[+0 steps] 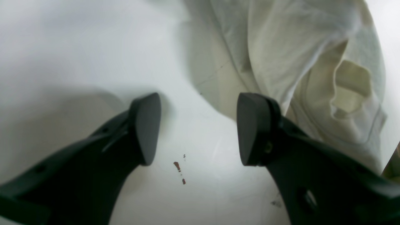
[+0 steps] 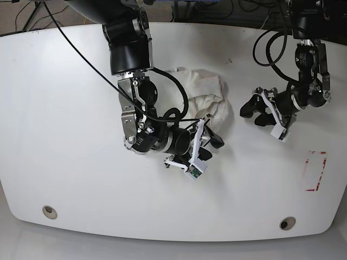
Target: Layout the t-shirt on the table in an organized manner, then fold the t-shirt properly
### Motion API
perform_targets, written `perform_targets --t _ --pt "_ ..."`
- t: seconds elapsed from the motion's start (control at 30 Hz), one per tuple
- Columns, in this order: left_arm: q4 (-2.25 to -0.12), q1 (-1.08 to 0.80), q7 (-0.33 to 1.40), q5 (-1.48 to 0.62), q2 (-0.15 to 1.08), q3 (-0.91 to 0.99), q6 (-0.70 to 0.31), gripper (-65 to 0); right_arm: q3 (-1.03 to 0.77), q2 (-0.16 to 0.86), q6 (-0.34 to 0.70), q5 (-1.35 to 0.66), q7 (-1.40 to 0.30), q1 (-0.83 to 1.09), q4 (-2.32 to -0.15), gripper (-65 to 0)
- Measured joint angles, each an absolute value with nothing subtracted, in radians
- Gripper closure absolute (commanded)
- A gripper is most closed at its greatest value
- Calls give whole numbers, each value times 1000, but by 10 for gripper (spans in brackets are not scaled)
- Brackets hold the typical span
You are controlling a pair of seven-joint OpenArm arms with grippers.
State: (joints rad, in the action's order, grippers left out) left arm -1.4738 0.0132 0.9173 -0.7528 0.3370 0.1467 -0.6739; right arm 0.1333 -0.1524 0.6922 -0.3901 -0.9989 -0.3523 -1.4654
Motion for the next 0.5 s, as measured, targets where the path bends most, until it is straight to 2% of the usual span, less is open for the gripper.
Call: perform_targets --t 0.07,0.27,0.5 --pt "-1474 14 917 -753 336 147 -673 -358 133 -152 692 -406 -999 -352 -1465 -384" --pt "-1474 13 917 -753 337 147 -674 -358 107 -149 692 -410 -1007 -352 -1468 -331" --pt "-1474 14 916 -753 338 147 -674 -358 76 -77 691 -422 -1038 -269 -1541 -325"
